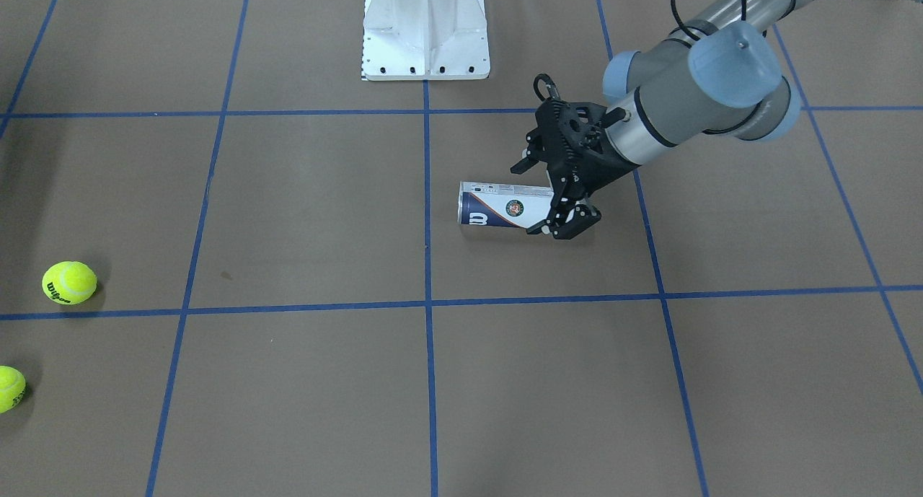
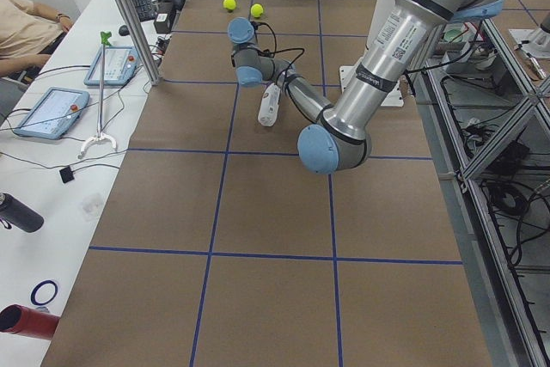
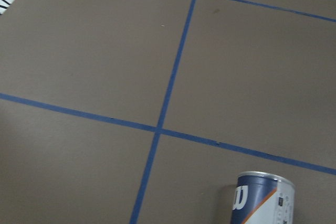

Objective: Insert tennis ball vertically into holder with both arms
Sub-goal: 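Move the left gripper down toward the white-and-blue can lying on its side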

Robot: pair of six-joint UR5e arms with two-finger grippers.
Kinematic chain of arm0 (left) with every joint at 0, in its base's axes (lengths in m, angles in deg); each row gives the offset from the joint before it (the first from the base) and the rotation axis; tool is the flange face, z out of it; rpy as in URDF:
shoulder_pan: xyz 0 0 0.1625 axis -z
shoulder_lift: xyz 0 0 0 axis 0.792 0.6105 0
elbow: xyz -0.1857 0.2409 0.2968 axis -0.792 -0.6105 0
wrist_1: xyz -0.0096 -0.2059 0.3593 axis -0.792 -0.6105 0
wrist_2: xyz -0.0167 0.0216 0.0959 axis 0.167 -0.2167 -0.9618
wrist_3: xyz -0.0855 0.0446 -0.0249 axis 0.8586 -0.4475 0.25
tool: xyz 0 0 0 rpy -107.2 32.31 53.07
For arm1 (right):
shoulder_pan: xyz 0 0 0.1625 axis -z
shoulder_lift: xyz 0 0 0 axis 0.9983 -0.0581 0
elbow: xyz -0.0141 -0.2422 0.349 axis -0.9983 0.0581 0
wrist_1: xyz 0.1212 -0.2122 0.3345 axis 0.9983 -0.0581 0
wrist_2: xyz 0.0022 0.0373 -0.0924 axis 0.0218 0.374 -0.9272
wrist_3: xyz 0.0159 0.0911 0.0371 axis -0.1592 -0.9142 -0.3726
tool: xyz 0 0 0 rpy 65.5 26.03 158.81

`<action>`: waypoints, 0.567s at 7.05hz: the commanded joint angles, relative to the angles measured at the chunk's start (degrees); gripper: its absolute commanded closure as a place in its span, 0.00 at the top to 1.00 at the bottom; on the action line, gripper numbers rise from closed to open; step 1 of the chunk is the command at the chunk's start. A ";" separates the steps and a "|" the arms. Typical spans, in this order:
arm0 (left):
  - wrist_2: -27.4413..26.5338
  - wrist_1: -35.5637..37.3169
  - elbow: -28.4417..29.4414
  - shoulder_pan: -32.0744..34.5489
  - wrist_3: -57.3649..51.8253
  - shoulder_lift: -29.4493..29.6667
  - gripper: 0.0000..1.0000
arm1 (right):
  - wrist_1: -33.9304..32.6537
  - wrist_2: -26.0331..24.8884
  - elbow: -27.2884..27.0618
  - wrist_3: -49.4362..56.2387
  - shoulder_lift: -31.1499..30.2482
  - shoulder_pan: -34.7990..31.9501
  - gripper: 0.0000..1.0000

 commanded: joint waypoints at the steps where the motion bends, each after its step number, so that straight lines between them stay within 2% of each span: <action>1: -0.09 1.28 -0.16 -2.04 -3.64 0.10 0.99 | 0.00 0.00 -0.02 0.00 -0.16 0.00 1.00; 3: -0.26 4.52 -0.25 -2.66 -5.32 1.24 0.99 | 0.00 0.18 -0.19 -0.09 -0.16 0.00 1.00; 4: -2.44 7.50 -0.25 -3.79 -5.32 2.38 0.99 | 0.00 0.18 -0.19 -0.09 -0.16 0.00 1.00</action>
